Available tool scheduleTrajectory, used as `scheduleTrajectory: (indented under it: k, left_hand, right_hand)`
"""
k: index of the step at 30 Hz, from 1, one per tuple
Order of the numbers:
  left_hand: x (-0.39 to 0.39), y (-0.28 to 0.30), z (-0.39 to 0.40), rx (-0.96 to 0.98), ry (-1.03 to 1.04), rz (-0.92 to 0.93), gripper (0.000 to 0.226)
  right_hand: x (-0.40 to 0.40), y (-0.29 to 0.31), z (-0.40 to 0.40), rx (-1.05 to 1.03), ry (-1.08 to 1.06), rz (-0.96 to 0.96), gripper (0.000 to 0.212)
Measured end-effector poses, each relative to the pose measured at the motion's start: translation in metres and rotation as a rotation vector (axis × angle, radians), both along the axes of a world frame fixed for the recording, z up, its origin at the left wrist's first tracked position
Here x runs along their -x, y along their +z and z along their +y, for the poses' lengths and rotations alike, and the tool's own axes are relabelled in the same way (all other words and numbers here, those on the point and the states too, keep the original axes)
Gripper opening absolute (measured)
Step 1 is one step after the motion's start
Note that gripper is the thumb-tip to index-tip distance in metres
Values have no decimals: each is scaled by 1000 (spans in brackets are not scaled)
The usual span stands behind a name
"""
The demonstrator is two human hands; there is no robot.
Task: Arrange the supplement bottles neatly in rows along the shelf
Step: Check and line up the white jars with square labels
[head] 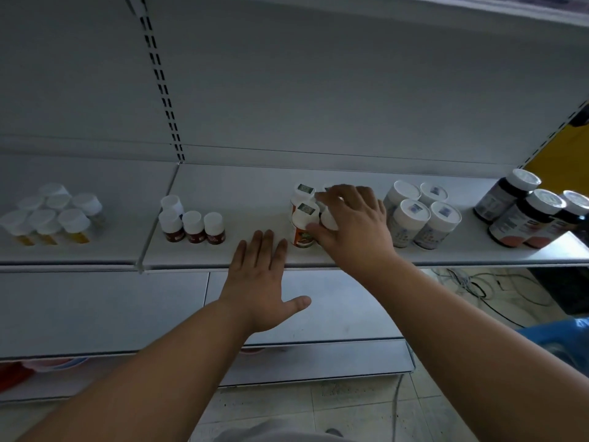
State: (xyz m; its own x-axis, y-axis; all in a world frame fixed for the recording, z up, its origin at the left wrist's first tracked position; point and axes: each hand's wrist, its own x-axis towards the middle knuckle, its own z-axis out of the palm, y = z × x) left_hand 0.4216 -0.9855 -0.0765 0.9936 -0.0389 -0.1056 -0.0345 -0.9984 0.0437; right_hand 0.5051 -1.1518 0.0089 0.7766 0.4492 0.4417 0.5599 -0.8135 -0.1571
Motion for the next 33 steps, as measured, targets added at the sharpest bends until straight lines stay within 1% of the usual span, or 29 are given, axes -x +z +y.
scheduleTrajectory:
  k: [2,5,8,9,10,11,13,15,16,17,18,19,20,22,24,25,27,30,33]
  left_hand:
    - [0,0,0,1,-1,2,113]
    - [0,0,0,14,1,-4,115]
    - [-1,0,1,19,4,-9,114]
    - [-1,1,1,16,3,-5,112]
    - [0,2,0,15,3,3,111]
    - [0,3,0,17,5,8,110]
    - [0,5,-1,15,13,13,110]
    - [0,6,-1,5,16,21,110]
    - [0,7,-1,3,15,23,110]
    - [1,7,-1,5,16,23,110]
    - [1,6,-2,12,20,19,110]
    - [1,6,-2,22,24,12,110]
    - [1,6,-2,30,26,4,110]
    - [1,4,-1,31,23,-3,110]
    - [0,3,-1,32,20,-3,111]
    - [0,2,0,40,19,-6,111]
    - [0,2,0,48,18,-11,110]
    - [0,1,-1,25,15,-15,110]
    - [-1,0,0,21,16,-23,114]
  right_hand:
    - [2,-3,9,103,25,-44,46]
    - [12,-14,18,97,1,-59,38]
    - [19,-16,20,8,-16,-56,30]
    - [22,-10,20,-63,-17,-29,28]
    - [28,0,20,-175,-28,41,28]
    - [33,10,19,-325,-53,158,29]
    - [45,34,17,-699,-80,463,28]
    - [52,53,13,-1138,23,787,19]
    - [55,59,9,-1365,102,982,21]
    - [58,64,6,-1572,153,1199,32]
    - [62,68,4,-1722,169,1384,45]
    - [66,69,3,-1810,170,1512,56]
    - [71,69,3,-1854,177,1594,62]
    - [77,63,2,-1880,197,1673,68]
    - [78,55,-2,-1876,254,1739,66]
    - [79,53,-5,-1865,303,1769,61]
    - [80,52,-8,-1781,402,1765,57]
    - [81,49,-11,-1662,448,1710,59]
    - [80,46,-12,-1685,417,1743,62]
